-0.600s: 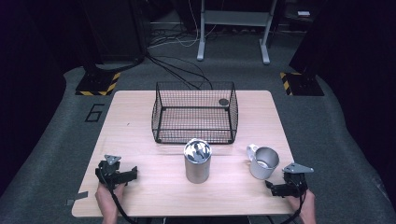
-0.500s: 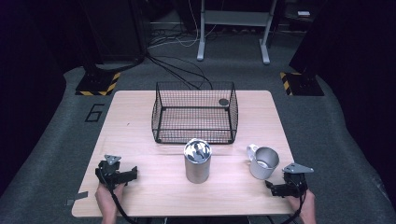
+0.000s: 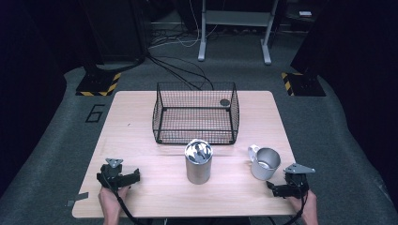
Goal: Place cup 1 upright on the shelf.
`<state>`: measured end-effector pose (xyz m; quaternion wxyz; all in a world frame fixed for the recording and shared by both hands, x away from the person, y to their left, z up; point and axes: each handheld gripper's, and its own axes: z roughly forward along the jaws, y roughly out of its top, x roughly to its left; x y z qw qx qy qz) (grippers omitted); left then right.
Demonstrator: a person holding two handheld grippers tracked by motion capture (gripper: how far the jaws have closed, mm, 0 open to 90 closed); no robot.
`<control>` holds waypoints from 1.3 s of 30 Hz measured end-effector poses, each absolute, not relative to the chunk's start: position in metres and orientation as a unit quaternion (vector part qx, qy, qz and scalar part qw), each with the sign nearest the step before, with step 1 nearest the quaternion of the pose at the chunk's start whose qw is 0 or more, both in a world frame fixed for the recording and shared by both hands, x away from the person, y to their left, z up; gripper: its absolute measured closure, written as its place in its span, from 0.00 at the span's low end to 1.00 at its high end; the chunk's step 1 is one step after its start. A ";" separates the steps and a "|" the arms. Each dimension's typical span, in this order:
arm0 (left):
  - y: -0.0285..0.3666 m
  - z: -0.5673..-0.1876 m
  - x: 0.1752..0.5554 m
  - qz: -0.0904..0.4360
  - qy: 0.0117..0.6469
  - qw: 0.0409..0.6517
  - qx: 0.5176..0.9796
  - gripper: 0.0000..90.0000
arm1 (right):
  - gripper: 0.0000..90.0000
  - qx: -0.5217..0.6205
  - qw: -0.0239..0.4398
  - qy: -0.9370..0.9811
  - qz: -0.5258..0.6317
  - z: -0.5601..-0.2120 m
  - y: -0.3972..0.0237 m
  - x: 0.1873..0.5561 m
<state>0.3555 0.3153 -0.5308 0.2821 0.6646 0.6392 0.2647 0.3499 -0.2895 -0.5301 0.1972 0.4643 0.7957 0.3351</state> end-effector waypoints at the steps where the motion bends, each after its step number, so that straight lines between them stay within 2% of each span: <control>1: 0.315 -0.531 0.356 0.265 0.639 0.282 0.665 0.00 | 0.00 0.464 0.197 0.796 0.335 -0.530 -0.290 0.350; 11: 0.296 -0.522 0.348 0.249 0.594 0.318 0.696 0.00 | 0.00 0.464 0.198 0.796 0.335 -0.530 -0.289 0.350; 17: 0.279 -0.513 0.341 0.243 0.551 0.362 0.712 0.01 | 0.00 0.456 0.203 0.798 0.337 -0.530 -0.289 0.350; 27: 0.265 -0.510 0.338 0.218 0.529 0.388 0.722 0.00 | 0.00 0.468 0.198 0.794 0.335 -0.530 -0.289 0.350; 35: 0.253 -0.503 0.329 0.221 0.508 0.399 0.731 0.00 | 0.00 0.469 0.198 0.793 0.334 -0.530 -0.289 0.350; 39: 0.241 -0.498 0.331 0.213 0.486 0.401 0.747 0.00 | 0.00 0.469 0.198 0.793 0.334 -0.530 -0.289 0.350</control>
